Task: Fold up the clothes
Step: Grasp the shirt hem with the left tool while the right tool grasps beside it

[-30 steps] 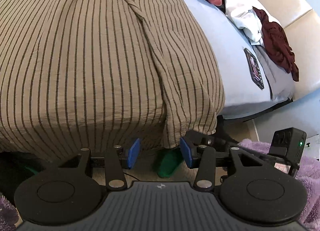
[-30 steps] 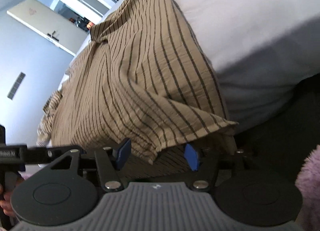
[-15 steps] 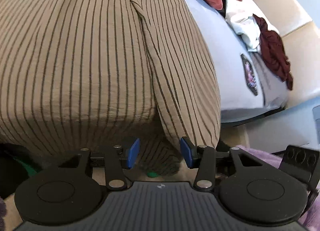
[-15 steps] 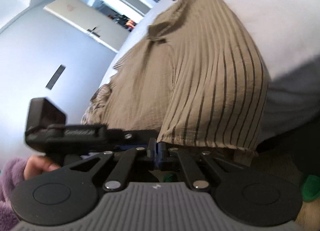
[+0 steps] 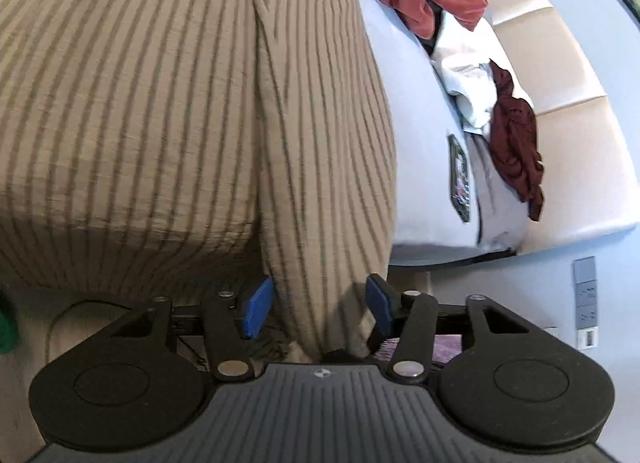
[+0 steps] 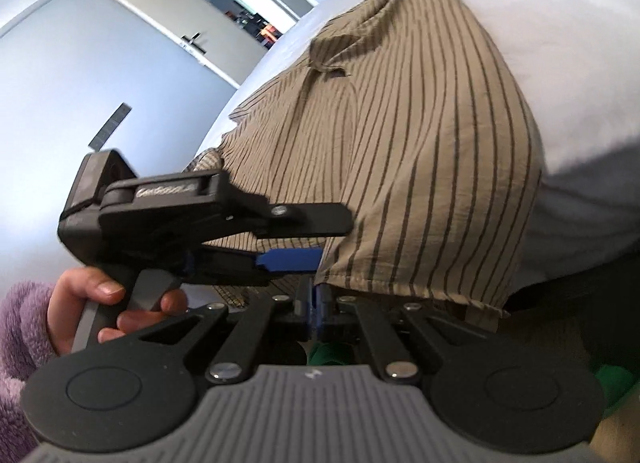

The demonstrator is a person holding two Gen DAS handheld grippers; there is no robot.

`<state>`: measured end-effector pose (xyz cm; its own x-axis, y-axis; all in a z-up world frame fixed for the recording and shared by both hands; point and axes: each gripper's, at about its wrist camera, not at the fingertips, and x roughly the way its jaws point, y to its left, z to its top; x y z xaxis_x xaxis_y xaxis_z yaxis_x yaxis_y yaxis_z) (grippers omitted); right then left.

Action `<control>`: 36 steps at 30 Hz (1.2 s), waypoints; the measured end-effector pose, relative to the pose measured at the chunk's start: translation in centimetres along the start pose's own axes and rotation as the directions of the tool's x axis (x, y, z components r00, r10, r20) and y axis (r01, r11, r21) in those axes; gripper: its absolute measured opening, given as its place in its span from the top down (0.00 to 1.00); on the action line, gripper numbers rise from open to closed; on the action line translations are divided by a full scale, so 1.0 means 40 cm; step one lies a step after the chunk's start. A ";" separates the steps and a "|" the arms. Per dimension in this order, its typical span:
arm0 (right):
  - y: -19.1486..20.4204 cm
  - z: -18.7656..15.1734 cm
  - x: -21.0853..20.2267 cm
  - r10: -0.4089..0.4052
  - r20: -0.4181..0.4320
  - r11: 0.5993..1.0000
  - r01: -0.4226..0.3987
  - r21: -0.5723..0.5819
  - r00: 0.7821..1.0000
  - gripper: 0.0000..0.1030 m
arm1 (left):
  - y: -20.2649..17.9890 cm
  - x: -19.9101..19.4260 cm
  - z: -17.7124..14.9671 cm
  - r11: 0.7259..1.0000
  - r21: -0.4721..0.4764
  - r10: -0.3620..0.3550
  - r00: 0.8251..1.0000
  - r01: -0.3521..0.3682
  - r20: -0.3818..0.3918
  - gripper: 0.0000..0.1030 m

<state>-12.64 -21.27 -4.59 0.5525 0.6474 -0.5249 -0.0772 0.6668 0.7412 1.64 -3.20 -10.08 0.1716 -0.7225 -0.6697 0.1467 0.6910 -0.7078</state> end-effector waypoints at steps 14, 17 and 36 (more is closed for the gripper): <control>0.063 -0.042 -0.090 -0.441 0.015 0.870 0.432 -0.237 0.897 0.40 | -0.062 -0.050 0.020 0.975 0.011 -0.221 0.974 0.221 0.051 0.99; 0.069 -0.041 -0.046 -0.494 0.024 0.841 0.484 -0.243 0.869 0.37 | -0.072 -0.048 0.019 0.973 0.009 -0.232 0.971 0.232 0.049 0.99; 0.171 -0.007 0.004 -0.600 0.345 0.765 0.644 -0.016 0.722 0.21 | -0.106 -0.046 0.027 0.960 0.006 -0.281 0.957 0.281 0.066 0.99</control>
<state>-13.32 -16.47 0.27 0.7311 -0.0603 -0.6796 0.2836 0.9328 0.2223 1.75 -4.79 -5.61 0.1875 -0.8844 -0.4274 0.1949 0.4600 -0.8663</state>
